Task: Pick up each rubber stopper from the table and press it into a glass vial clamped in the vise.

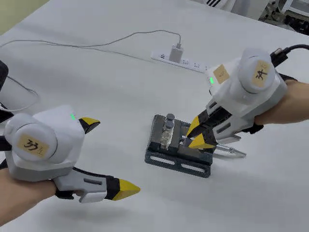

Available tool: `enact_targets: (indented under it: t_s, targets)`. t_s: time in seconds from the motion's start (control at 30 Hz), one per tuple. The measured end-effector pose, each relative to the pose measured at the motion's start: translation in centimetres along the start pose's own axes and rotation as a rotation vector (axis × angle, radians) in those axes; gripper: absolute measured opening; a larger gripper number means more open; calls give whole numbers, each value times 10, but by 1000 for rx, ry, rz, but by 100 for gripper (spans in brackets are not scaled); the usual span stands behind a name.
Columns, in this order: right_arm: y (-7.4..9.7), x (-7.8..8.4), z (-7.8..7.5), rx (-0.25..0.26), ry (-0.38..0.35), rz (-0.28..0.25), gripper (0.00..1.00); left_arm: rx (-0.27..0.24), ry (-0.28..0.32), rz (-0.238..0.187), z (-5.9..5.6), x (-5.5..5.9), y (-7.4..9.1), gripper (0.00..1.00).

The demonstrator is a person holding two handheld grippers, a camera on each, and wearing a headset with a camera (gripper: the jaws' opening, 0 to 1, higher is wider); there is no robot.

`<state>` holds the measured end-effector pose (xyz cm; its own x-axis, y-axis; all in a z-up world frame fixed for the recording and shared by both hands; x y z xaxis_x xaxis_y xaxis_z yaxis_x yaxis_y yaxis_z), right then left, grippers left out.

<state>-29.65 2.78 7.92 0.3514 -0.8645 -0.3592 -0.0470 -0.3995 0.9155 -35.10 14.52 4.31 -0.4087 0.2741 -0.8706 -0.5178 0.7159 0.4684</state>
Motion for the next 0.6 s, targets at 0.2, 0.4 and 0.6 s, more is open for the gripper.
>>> enact_targets:
  t_s: [0.2, 0.4, 0.6]
  targets:
    - [-7, -6, -15, -7, 72, 30, 5, 12, -4, 5, -4, 2, -3, 99]
    - [-14, -7, -22, -14, 145, 68, 5, 14, -7, 5, -5, 3, -4, 99]
    - [-21, -9, -24, -25, 195, 86, 5, 2, -4, 2, -4, 4, -3, 99]
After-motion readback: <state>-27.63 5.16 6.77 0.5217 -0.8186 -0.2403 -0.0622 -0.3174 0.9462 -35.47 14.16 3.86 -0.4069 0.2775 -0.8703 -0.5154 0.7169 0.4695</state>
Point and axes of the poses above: the centre of the closed fingertips' face, and the gripper's own axes: y roughly backward along the fingers, z roughly to its left, x roughly out of its underside, the point moved 2 cm from there along y, roughly backward along the fingers, and after that the axes turned 10 degrees about x, right-handed, at the moved point
